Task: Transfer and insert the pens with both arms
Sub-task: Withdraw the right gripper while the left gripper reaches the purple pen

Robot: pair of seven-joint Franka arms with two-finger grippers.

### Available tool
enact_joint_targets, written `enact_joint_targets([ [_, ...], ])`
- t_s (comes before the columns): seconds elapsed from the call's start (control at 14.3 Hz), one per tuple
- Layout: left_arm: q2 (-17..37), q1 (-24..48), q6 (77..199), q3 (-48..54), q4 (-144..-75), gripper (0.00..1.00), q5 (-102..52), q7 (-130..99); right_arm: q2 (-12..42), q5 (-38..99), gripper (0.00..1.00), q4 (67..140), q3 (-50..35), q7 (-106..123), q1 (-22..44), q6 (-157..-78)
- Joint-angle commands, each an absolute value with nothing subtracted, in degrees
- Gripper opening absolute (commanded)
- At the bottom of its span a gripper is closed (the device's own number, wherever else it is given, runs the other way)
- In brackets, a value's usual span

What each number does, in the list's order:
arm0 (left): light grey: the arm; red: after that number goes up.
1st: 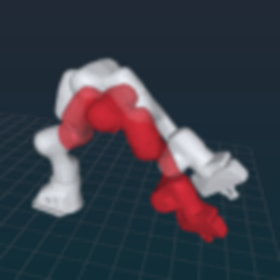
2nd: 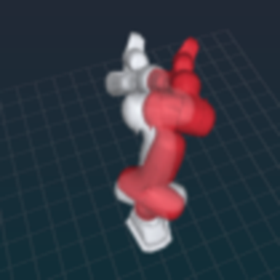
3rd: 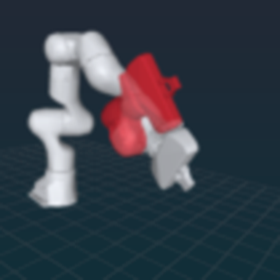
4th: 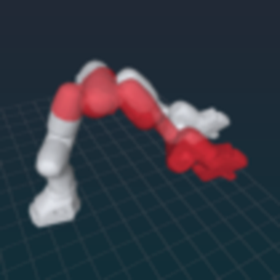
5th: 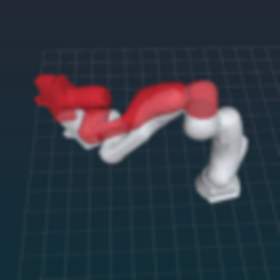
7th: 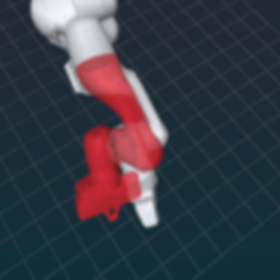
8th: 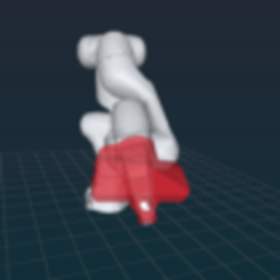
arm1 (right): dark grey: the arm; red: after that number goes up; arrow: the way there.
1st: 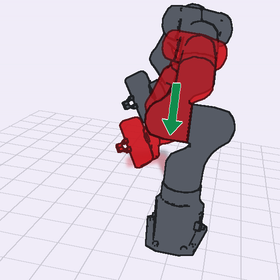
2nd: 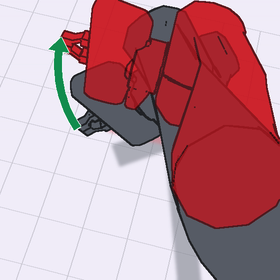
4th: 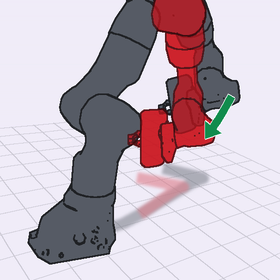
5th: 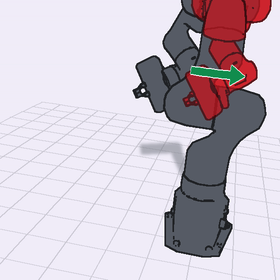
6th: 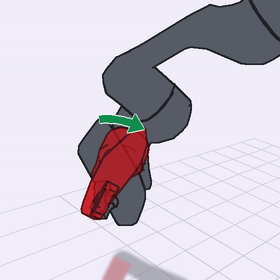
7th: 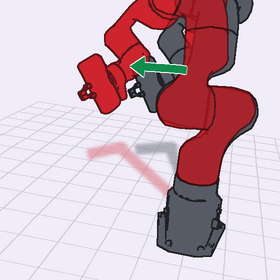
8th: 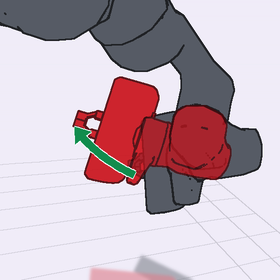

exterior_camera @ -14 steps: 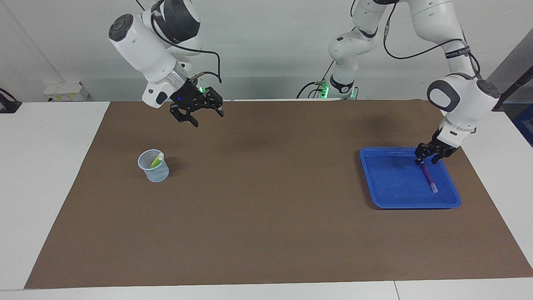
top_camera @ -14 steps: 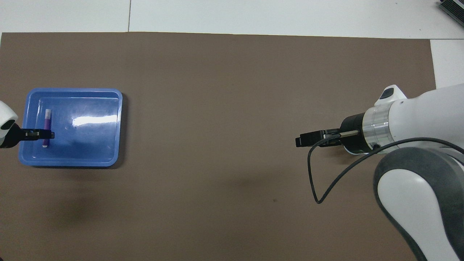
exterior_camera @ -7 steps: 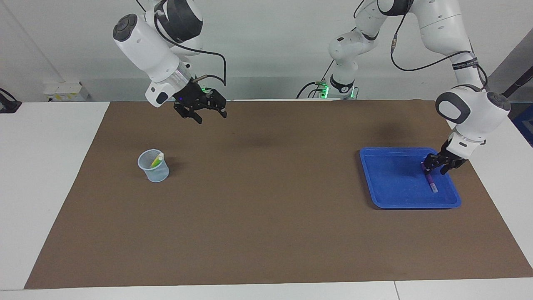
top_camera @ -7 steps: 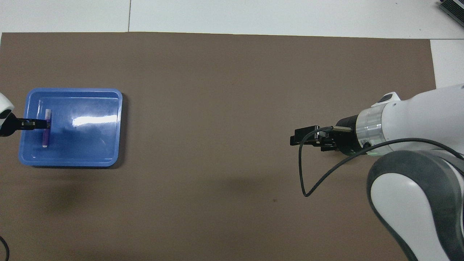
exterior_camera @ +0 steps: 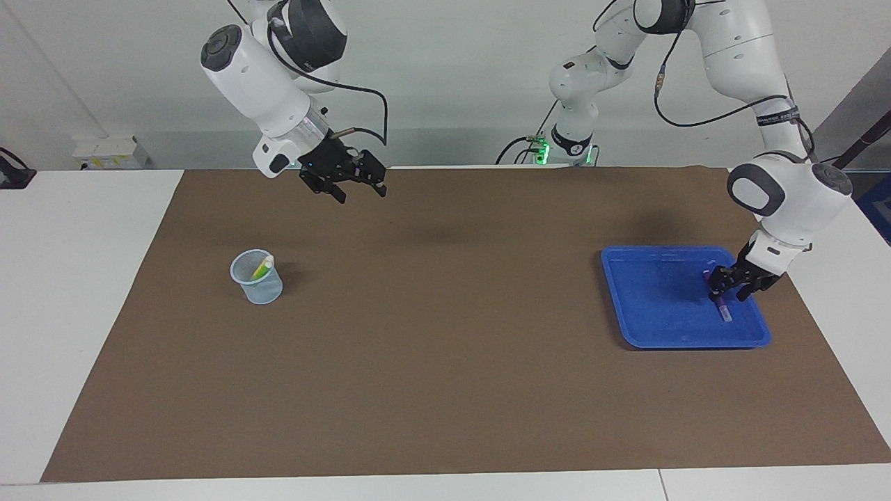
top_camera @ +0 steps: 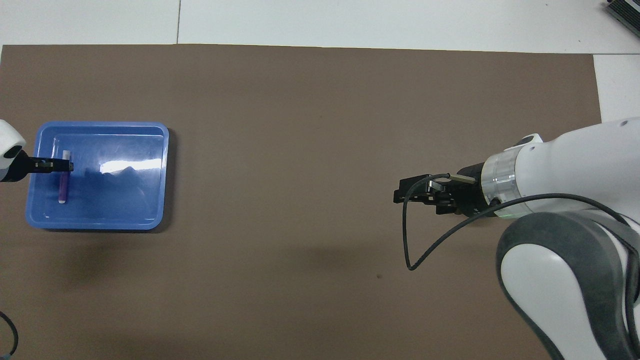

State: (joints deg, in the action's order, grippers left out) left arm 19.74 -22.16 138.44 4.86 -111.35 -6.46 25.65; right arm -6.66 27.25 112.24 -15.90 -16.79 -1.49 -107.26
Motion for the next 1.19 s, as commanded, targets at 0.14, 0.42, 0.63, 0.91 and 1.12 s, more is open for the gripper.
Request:
enact_joint_targets([
  [0.14,23.3,-21.2,138.5,4.8,-106.4,0.73,-5.4,25.8,-8.0,28.7,1.0,114.4,-16.0,-17.7,-0.1,-109.6],
  [0.42,24.8,-20.5,139.7,4.8,-105.8,0.73,-5.4,25.8,-8.0,28.7,1.0,114.3,-16.0,-17.7,-0.2,-109.5],
  [0.63,24.9,-20.7,139.9,4.7,-106.1,0.71,-5.4,25.9,-8.0,28.7,1.0,114.3,-16.0,-17.7,-0.2,-109.5],
  [0.91,24.9,-20.9,139.7,4.7,-106.1,0.7,-5.3,26.0,-8.0,28.7,1.0,114.3,-16.0,-17.7,-0.3,-109.4],
  [1.12,24.9,-21.0,139.7,4.7,-106.4,0.61,-5.3,25.9,-8.0,28.7,1.0,114.4,-16.0,-17.7,-0.3,-109.5],
])
